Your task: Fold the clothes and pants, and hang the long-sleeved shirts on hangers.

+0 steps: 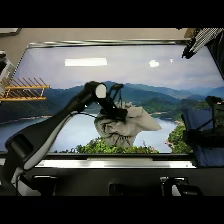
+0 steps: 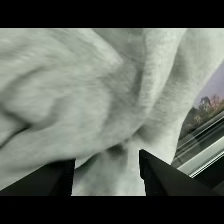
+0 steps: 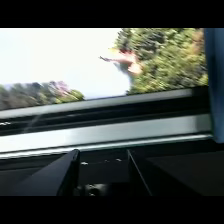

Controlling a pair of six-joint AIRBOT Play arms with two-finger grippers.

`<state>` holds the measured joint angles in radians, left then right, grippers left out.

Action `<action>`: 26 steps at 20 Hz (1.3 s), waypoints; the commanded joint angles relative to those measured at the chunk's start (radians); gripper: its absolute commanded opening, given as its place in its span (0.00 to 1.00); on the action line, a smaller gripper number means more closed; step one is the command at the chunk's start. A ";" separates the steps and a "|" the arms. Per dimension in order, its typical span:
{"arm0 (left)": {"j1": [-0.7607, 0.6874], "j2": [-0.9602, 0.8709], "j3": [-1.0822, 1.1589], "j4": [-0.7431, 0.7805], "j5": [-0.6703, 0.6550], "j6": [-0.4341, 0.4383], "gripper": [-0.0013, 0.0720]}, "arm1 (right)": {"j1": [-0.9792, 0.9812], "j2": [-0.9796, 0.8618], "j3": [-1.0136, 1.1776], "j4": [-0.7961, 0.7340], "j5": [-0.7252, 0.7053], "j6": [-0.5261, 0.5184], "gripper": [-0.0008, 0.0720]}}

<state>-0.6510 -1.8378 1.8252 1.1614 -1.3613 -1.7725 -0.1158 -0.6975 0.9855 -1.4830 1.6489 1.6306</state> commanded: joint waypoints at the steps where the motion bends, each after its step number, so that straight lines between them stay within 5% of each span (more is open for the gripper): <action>1: 0.132 0.111 0.001 0.027 -0.068 0.046 0.66 | 0.000 -0.044 0.020 0.206 -0.098 0.106 0.51; 6: 0.335 0.343 -0.117 0.085 -0.164 0.091 0.66 | -0.177 -0.352 0.139 0.410 -0.127 -0.006 0.60; 14: 0.488 0.798 -0.767 0.005 0.014 0.097 0.66 | -0.330 -0.576 -0.134 0.462 -0.417 -0.161 0.60; 26: 0.494 0.851 -0.891 -0.029 0.066 0.109 0.66 | -0.297 -0.767 -0.151 0.695 -0.535 -0.256 0.60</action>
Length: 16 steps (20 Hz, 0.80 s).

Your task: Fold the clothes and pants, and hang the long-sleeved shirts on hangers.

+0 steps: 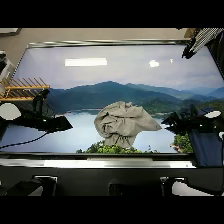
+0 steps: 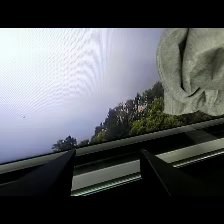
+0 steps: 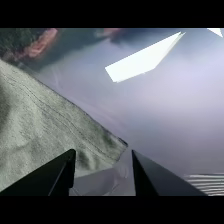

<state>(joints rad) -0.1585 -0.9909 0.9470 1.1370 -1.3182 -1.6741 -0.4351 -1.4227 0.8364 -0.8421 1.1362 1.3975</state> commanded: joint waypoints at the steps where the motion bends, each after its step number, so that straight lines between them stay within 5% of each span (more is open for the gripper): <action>1: 0.001 0.004 -0.020 -0.005 0.023 0.014 0.66 | 0.052 -0.057 -0.002 0.048 -0.020 -0.023 0.60; 3: 0.001 0.004 -0.042 -0.019 0.021 0.018 0.73 | 0.116 -0.072 -0.002 0.032 -0.026 -0.023 0.58; 6: -0.001 0.004 -0.085 -0.103 0.038 0.090 0.75 | 0.155 -0.071 -0.001 0.029 -0.037 -0.023 0.14; 7: -0.001 0.004 -0.110 -0.141 0.062 0.123 0.75 | 0.155 -0.068 -0.001 0.026 -0.034 -0.023 0.07; 12: -0.026 -0.035 -0.294 -0.419 0.236 0.324 0.75 | 0.155 0.036 -0.001 0.022 0.003 -0.024 0.07; 16: -0.180 -0.156 -0.349 -0.543 0.372 0.451 0.75 | 0.155 0.126 -0.001 0.018 0.035 -0.010 0.07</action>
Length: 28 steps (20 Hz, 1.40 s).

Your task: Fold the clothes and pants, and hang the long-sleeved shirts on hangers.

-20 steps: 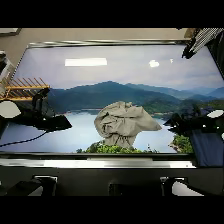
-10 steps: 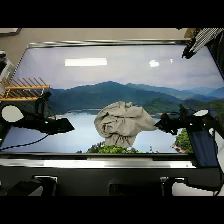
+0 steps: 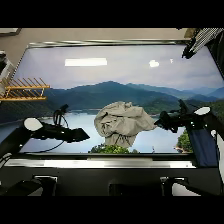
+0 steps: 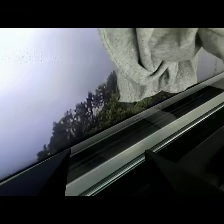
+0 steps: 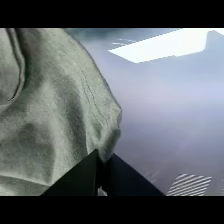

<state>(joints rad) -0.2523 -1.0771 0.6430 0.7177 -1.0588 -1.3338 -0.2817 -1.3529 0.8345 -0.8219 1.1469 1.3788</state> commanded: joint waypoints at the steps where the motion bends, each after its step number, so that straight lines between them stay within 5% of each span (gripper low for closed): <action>1: -0.129 -0.110 -0.045 -0.159 0.146 0.137 0.75 | 0.002 0.069 0.001 -0.003 0.033 0.020 0.07; 8: -0.204 -0.288 -0.045 -0.423 0.240 0.337 0.74 | 0.002 0.151 0.001 -0.003 0.077 0.047 0.07; 16: -0.205 -0.386 0.045 -0.431 0.252 0.340 0.73 | 0.002 0.223 0.001 -0.002 0.085 0.047 0.07; 21: -0.205 -0.470 0.116 -0.430 0.145 0.354 0.20 | 0.002 0.259 0.001 -0.002 0.086 0.058 0.07; 26: -0.204 -0.471 0.114 -0.380 0.079 0.369 0.18 | 0.002 0.281 0.001 -0.002 0.098 0.058 0.07; 28: -0.203 -0.468 0.115 -0.377 0.079 0.370 0.04 | 0.002 0.281 0.001 -0.002 0.113 0.058 0.07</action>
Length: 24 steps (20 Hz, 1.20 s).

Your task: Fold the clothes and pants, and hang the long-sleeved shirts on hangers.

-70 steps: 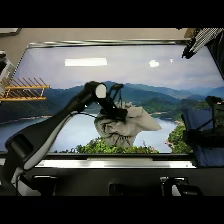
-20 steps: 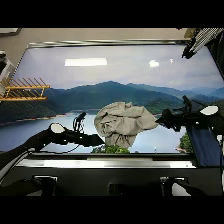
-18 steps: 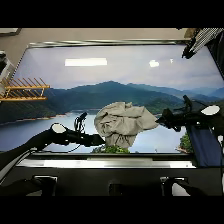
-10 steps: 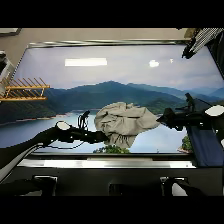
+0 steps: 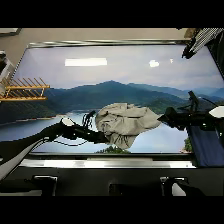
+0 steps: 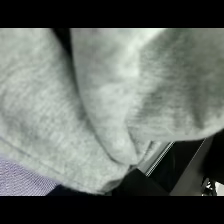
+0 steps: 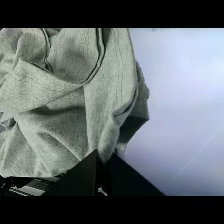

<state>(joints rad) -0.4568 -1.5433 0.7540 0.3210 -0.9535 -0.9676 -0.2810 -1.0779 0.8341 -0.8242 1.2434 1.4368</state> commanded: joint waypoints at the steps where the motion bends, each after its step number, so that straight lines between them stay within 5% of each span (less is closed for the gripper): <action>1: 0.003 0.004 0.004 0.019 -0.026 0.003 0.04 | 0.001 0.007 0.001 0.003 0.021 0.000 0.07; 4: 0.028 0.063 0.005 0.033 -0.027 0.003 0.03 | 0.001 0.046 0.007 0.000 -0.008 -0.003 0.07; 8: 0.164 0.252 0.061 0.196 -0.045 -0.103 0.03 | 0.001 0.105 0.128 0.000 -0.029 -0.042 0.07; 18: 0.626 0.671 0.661 0.283 -0.082 -0.290 0.03 | 0.001 0.218 0.881 -0.006 -0.050 -0.069 0.07; 24: 0.822 0.863 0.792 0.335 -0.132 -0.443 0.03 | 0.001 0.370 1.106 -0.121 -0.086 -0.022 0.07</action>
<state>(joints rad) 0.2768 -0.7715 1.4906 0.6155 -1.0729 -1.3186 -0.2810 -0.7742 1.8400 -0.8585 1.1995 1.3739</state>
